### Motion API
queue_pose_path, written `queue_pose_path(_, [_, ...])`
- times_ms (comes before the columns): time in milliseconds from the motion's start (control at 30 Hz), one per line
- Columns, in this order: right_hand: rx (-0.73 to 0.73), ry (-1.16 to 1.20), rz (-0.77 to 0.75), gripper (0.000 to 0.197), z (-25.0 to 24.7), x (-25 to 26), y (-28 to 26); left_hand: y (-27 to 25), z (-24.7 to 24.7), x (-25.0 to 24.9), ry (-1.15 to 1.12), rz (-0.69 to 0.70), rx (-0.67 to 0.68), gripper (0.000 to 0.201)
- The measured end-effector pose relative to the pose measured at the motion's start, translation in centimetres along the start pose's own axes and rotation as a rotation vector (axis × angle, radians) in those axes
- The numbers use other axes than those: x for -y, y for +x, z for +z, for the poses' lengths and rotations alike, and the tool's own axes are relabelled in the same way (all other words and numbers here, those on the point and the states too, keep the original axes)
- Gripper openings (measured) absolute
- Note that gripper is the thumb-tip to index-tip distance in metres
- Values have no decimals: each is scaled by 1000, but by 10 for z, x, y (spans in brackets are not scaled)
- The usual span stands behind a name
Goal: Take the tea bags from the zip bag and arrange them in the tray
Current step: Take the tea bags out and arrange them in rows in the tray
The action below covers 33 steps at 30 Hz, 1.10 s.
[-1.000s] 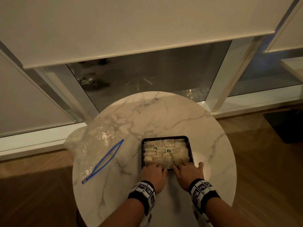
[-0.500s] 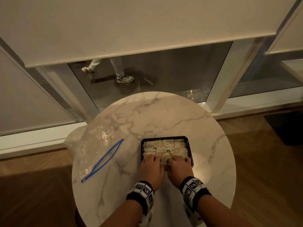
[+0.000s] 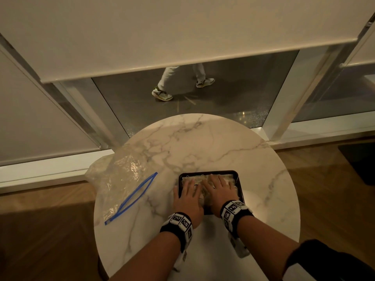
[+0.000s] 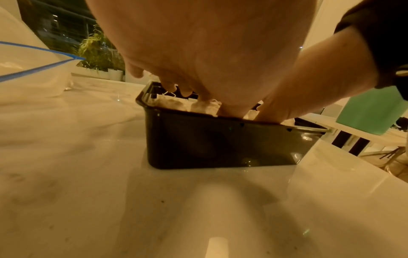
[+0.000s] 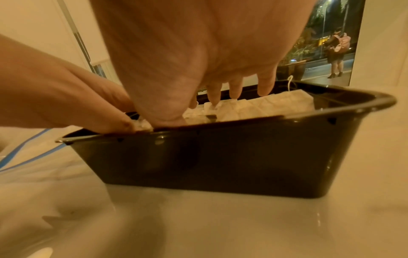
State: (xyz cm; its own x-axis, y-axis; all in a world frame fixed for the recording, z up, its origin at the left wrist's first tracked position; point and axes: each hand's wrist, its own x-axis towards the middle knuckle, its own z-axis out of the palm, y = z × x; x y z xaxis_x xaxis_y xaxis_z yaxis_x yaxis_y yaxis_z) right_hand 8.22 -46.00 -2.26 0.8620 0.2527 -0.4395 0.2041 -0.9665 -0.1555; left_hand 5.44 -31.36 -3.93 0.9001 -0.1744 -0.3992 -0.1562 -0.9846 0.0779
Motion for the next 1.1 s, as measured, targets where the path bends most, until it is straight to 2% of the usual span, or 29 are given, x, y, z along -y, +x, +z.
queue_pose_path(133, [36,-40,-3,96,5,-5,7,8,0,1,53,18,28,74])
queue_pose_path(500, [93,-83,12,90,22,-20,12,4,6,2,50,-38,55,71])
queue_pose_path(633, [19,-61,-24,83,21,-21,8,4,7,1,38,-40,41,69])
queue_pose_path(733, [-45,-5,-15,72,28,-22,3,5,5,-3,5,-40,41,57])
queue_pose_path(1100, [98,14,-28,65,46,-29,7,11,22,-7,62,-23,24,54])
